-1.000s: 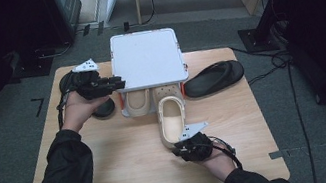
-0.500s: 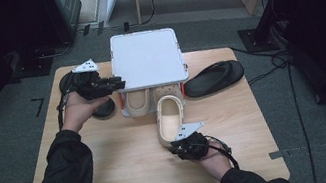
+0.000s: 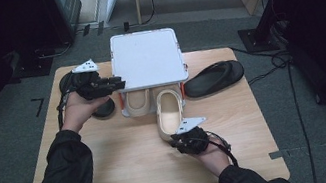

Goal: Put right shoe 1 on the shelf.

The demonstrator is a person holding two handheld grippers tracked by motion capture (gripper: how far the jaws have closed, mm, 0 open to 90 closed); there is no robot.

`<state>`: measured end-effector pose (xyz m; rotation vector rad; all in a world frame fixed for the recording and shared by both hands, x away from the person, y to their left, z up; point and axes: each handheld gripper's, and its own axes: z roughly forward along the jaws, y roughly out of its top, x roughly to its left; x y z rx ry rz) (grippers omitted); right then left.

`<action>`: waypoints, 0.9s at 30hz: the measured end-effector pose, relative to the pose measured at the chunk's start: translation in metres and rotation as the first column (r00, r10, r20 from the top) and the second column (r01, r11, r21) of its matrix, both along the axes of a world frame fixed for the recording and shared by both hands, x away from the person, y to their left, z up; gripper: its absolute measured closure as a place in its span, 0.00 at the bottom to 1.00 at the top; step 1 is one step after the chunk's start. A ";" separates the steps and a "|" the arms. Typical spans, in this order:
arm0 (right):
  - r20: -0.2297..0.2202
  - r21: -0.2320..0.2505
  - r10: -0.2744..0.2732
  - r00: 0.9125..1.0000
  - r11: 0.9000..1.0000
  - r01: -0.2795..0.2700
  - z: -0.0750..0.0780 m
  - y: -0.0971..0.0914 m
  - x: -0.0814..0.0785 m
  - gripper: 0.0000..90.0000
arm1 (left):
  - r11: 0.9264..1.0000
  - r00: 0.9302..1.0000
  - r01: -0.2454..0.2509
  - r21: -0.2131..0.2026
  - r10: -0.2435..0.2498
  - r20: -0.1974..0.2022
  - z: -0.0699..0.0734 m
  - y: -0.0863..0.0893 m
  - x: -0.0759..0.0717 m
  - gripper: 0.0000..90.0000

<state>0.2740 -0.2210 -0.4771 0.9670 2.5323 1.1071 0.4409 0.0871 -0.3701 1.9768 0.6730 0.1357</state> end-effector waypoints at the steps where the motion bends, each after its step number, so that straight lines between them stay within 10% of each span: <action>1: 0.007 -0.001 0.001 1.000 1.000 -0.001 0.000 0.001 0.002 0.80 | 1.000 1.000 -0.001 -0.001 0.001 -0.001 0.000 0.000 0.000 0.76; 27: 0.040 0.079 -0.107 0.993 0.991 0.104 0.002 0.000 0.043 0.81 | 1.000 1.000 -0.005 -0.001 0.005 -0.008 0.000 0.001 0.000 0.76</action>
